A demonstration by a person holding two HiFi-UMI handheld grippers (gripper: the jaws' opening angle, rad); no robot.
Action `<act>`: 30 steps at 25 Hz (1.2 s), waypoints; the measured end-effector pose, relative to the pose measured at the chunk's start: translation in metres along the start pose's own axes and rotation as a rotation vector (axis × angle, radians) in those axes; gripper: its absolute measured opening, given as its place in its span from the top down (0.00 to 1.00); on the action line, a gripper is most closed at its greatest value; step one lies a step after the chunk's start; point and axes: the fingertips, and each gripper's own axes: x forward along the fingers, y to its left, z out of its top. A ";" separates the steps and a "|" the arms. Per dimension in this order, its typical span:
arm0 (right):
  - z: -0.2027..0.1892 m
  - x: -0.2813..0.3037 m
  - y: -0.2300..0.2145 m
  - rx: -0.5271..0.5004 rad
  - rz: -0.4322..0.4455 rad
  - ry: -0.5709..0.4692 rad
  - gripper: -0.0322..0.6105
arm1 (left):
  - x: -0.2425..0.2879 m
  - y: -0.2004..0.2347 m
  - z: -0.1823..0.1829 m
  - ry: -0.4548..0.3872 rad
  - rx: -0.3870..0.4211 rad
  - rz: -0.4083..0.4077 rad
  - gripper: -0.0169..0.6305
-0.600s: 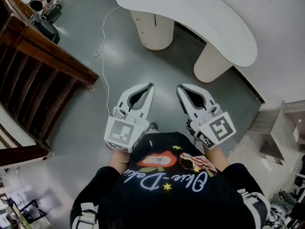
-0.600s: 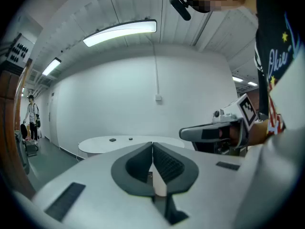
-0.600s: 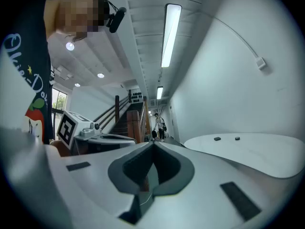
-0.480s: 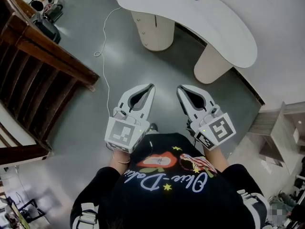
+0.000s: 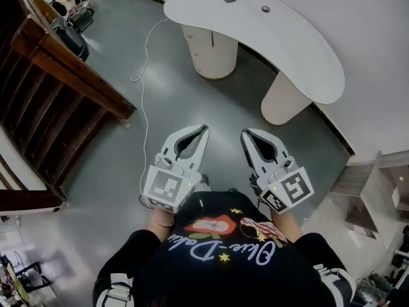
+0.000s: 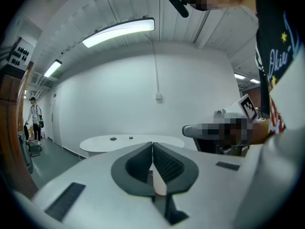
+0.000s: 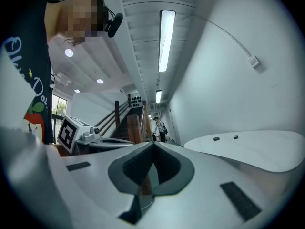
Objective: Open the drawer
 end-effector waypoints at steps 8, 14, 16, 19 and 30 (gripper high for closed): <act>-0.021 -0.016 -0.001 0.046 0.078 0.001 0.95 | -0.013 -0.017 -0.017 0.050 -0.030 0.068 0.96; -0.015 -0.008 0.011 0.071 0.103 -0.012 0.95 | -0.030 -0.001 -0.024 0.061 -0.064 0.122 0.96; -0.014 -0.010 0.010 0.052 0.100 -0.001 0.95 | -0.023 0.001 -0.021 0.036 -0.082 0.111 0.96; -0.009 -0.012 -0.001 0.035 0.063 0.009 0.95 | -0.011 0.001 -0.011 0.014 -0.067 0.071 0.96; 0.002 0.054 -0.001 -0.007 0.033 0.000 0.95 | 0.009 0.064 0.008 -0.042 -0.028 0.002 0.96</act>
